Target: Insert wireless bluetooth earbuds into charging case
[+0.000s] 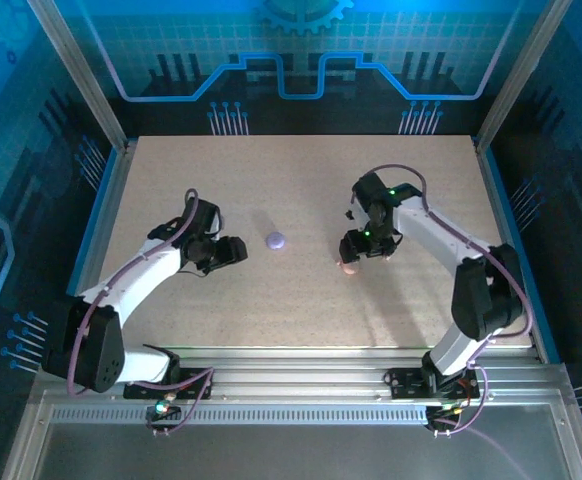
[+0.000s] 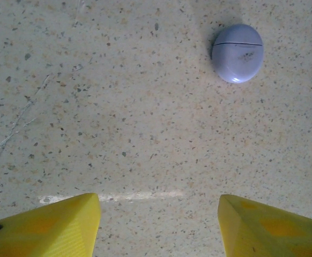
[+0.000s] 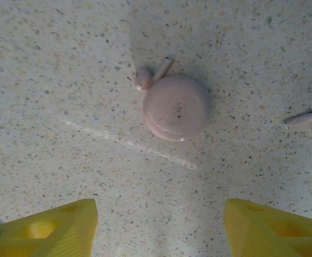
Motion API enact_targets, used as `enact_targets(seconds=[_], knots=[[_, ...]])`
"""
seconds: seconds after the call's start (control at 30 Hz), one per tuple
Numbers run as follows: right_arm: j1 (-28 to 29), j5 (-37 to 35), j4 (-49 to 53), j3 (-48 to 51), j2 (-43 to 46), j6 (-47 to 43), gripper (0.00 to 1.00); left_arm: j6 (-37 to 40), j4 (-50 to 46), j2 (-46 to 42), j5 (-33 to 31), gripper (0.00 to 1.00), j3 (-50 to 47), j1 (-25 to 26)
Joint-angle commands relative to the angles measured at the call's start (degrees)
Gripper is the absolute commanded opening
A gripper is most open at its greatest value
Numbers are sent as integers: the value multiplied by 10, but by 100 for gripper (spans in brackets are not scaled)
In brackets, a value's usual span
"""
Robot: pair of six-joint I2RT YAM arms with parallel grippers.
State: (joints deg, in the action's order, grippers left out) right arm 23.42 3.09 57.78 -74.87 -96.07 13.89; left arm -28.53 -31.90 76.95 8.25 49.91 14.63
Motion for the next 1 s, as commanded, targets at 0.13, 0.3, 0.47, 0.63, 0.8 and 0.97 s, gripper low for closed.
enact_targets(seconds=[0.13,0.3,0.47,0.63,0.8,0.97], knots=[[-10,-2,38,-46,-79,46,64,-1,38,-5,-9,61,-21,1],[-11,-12,38,-62,-122,59,64,1,46,3,-7,61,-26,1],[-10,-16,36,-70,-147,62,62,8,48,4,-7,61,-29,1],[-11,0,16,-64,-155,70,62,10,53,4,-8,61,-34,0],[-10,14,10,-71,-169,67,62,11,57,5,-9,61,-33,0],[-10,18,5,-79,-185,62,61,10,54,4,-11,61,-29,0]])
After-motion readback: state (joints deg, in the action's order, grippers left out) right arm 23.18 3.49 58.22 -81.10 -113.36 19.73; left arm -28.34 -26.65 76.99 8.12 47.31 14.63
